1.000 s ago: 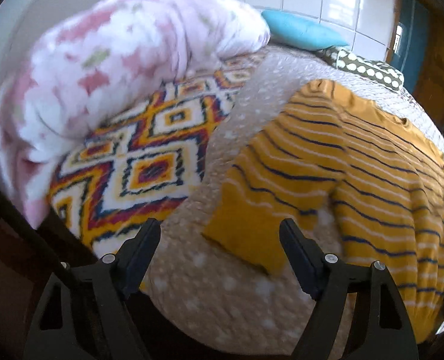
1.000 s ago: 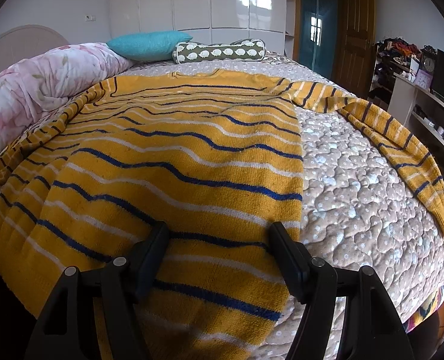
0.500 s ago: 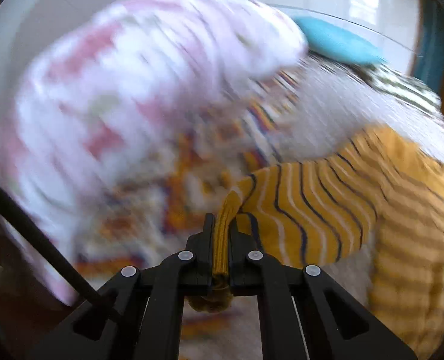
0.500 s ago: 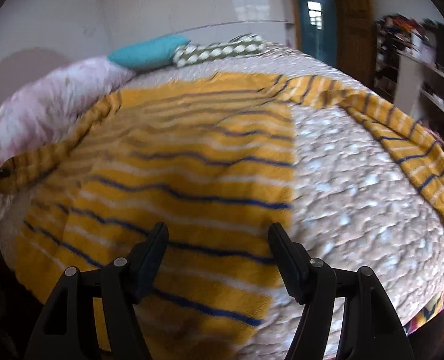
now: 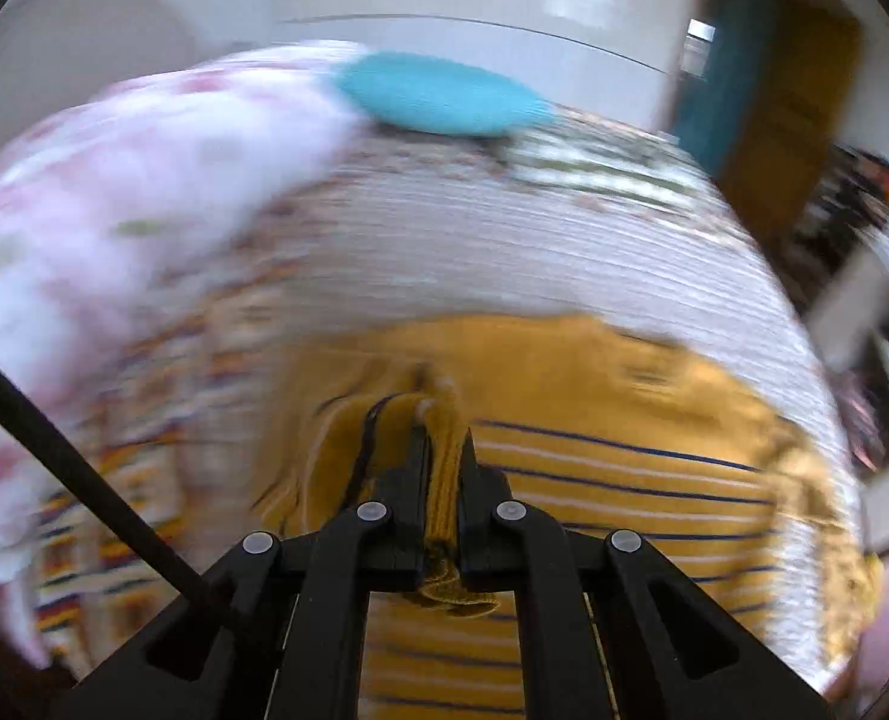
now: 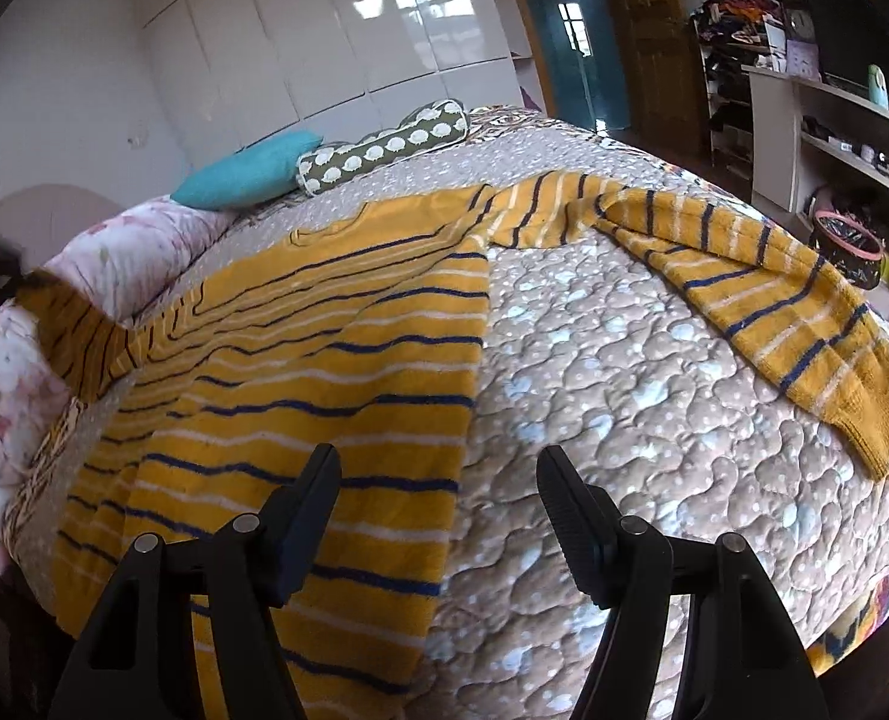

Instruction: Fold small clothes

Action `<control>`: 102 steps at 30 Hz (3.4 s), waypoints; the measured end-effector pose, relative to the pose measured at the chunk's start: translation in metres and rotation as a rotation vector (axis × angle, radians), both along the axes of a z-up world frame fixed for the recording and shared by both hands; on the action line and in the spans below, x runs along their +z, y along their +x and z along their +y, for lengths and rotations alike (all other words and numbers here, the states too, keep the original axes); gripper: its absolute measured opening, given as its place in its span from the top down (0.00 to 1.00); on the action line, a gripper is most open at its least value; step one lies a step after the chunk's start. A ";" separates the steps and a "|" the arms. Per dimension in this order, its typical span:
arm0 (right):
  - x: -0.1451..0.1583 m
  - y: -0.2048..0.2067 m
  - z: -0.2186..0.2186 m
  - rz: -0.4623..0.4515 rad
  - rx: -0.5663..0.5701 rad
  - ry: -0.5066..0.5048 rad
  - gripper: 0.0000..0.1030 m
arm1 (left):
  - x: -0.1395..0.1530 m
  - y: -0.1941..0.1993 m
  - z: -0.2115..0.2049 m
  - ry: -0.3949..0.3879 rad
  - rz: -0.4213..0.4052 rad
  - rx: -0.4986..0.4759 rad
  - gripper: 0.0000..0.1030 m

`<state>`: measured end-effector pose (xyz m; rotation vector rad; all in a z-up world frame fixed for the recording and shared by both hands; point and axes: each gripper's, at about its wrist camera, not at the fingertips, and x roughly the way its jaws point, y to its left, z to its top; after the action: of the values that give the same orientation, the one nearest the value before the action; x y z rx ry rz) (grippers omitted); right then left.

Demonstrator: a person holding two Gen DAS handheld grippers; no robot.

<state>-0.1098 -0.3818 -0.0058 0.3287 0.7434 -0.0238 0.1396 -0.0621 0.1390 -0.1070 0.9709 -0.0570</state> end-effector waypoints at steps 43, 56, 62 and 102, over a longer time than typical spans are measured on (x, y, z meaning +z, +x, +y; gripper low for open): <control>0.002 0.000 0.008 0.002 0.114 -0.153 0.28 | -0.195 -0.025 0.224 0.026 0.085 0.606 0.00; 0.013 0.046 0.033 0.027 0.126 -0.116 0.26 | -0.194 -0.026 0.223 0.041 0.075 0.604 0.00; 0.012 0.061 0.044 0.025 0.165 -0.078 0.26 | -0.195 -0.025 0.223 0.041 0.075 0.604 0.00; -0.002 0.103 0.042 0.045 0.189 0.178 0.24 | -0.195 -0.025 0.223 0.040 0.079 0.603 0.00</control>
<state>-0.0066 -0.3396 -0.0080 0.4274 0.8212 0.2153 0.1151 0.1605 -0.0555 -0.3625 0.9841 0.5241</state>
